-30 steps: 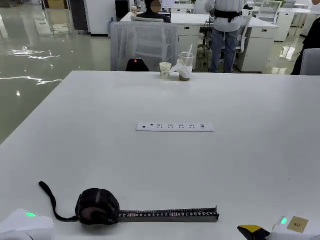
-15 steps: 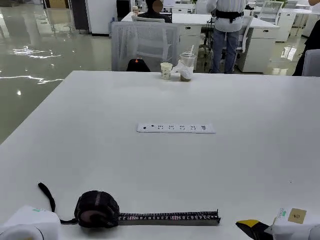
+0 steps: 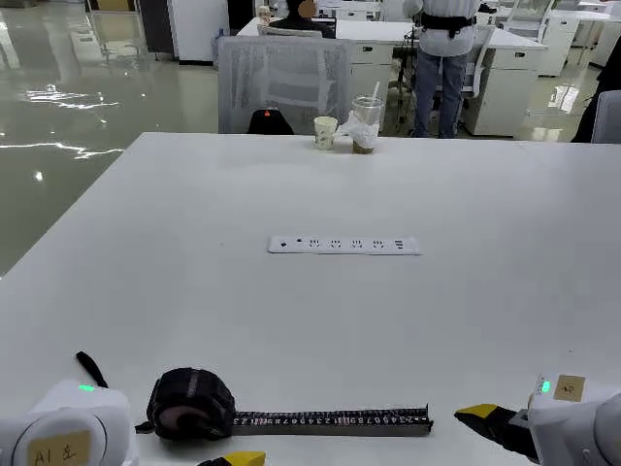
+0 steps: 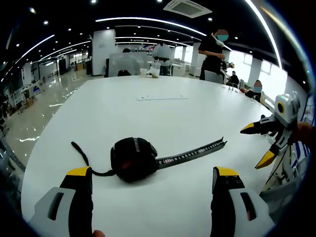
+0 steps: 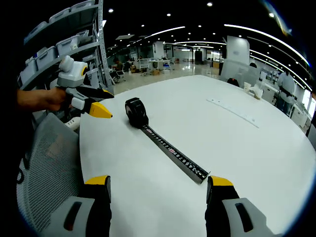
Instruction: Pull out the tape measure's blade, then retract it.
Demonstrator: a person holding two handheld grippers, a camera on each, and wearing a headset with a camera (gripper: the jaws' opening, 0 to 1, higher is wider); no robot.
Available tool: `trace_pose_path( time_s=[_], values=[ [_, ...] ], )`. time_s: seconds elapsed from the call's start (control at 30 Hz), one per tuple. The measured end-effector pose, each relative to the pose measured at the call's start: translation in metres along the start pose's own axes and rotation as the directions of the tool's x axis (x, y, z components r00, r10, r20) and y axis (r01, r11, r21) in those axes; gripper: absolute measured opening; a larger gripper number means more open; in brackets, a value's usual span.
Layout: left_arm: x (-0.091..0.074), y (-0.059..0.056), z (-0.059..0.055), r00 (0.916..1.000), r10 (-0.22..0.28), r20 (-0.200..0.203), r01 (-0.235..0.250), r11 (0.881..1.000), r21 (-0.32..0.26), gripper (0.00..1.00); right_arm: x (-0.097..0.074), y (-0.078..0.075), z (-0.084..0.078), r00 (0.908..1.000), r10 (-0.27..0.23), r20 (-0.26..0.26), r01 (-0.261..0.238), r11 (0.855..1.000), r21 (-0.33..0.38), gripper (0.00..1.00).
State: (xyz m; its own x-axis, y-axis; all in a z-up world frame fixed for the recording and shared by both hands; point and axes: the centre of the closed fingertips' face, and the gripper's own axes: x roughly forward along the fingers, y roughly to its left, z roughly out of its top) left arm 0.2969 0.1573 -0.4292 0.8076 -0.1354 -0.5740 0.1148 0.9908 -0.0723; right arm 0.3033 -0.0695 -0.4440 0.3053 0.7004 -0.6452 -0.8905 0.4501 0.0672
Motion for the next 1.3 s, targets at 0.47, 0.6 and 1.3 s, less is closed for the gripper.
trace_pose_path(
  time_s=[0.47,0.6,1.3],
  values=[
    [0.011,0.004,0.002,0.9998,0.022,-0.001,-0.022,1.0,-0.008,0.99,0.009,-0.014,-0.005,0.9971,0.061,-0.045,-0.064,0.995,-0.08,0.71],
    [0.016,0.006,0.003,0.9997,0.024,-0.002,-0.024,1.0,-0.014,0.99,0.01,-0.016,-0.004,0.9954,0.082,-0.051,-0.087,0.991,-0.104,0.7],
    [0.035,0.011,0.005,0.9992,0.037,-0.012,-0.038,0.998,-0.045,0.95,0.022,-0.042,-0.011,0.9822,0.136,-0.129,-0.161,0.966,-0.203,0.56]
  ],
)
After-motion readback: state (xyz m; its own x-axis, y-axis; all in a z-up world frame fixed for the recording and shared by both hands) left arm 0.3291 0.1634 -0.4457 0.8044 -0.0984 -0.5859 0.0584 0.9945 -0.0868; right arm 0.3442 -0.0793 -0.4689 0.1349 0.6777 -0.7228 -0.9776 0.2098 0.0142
